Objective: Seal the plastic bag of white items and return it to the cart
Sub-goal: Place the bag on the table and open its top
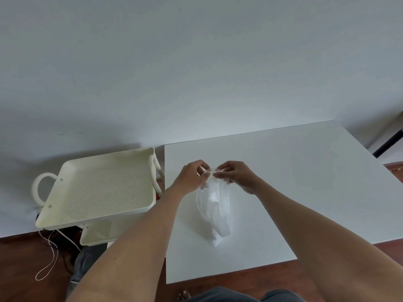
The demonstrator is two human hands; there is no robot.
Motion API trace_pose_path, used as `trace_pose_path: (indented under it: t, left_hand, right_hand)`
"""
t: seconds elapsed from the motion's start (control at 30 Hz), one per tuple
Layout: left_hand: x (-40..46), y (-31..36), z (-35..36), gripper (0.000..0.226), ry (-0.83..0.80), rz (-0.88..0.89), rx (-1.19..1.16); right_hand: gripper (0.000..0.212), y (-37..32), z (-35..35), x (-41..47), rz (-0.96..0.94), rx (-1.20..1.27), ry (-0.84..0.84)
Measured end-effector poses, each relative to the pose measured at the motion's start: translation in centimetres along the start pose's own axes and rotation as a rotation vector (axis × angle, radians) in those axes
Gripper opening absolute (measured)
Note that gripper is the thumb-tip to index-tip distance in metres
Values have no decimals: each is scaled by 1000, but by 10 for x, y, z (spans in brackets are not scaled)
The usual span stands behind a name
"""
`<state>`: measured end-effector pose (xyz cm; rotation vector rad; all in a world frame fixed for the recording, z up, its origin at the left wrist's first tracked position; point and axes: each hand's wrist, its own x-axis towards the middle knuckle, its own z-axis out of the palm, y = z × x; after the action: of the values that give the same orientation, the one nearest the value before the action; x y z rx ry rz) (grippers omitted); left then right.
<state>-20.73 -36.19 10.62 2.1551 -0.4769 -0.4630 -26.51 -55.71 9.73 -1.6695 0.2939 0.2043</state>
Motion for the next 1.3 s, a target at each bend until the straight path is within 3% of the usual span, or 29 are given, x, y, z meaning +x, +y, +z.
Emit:
trace_pose_path:
  t: [0.13,0.23,0.37,0.53,0.73,0.87,0.93,1.03,1.17,1.3]
  left_hand:
    - [1,-2,0,22,-2,4,41]
    - [1,-3,-1,9,-32,26,16]
    - [3,-1,-5,13,-22,38,29]
    - [5,-4,-4,11,84,11,109]
    - [-1,-3,-5,9,52,59,9]
    - [-3,-2,-8,2,63,70,25]
    - [-5,-4,-8,2,80,61,27]
    - [-8,-7,-9,6,55,43,10]
    - [-9,-7,-10,10,-19,16,-34]
    - [-7,-9,-12,11,73,-16,11]
  right_hand:
    - [31,2,-1,-4,152,14,-135]
    - [21,1,-3,-4,74,-4,-77]
    - [18,-4,-5,-1,-42,-4,-10]
    - [26,-7,-10,-2,130,35,-168]
    - [19,-1,-7,-3,13,36,-75]
    - [31,-6,-6,-4,99,68,-162]
    - [27,-5,-7,-3,105,66,-179]
    - [17,-5,-6,-4,25,-14,-109]
    - [25,-5,-3,-3,-118,-101,20]
    - [32,-3,-3,-2,-69,-117,-34]
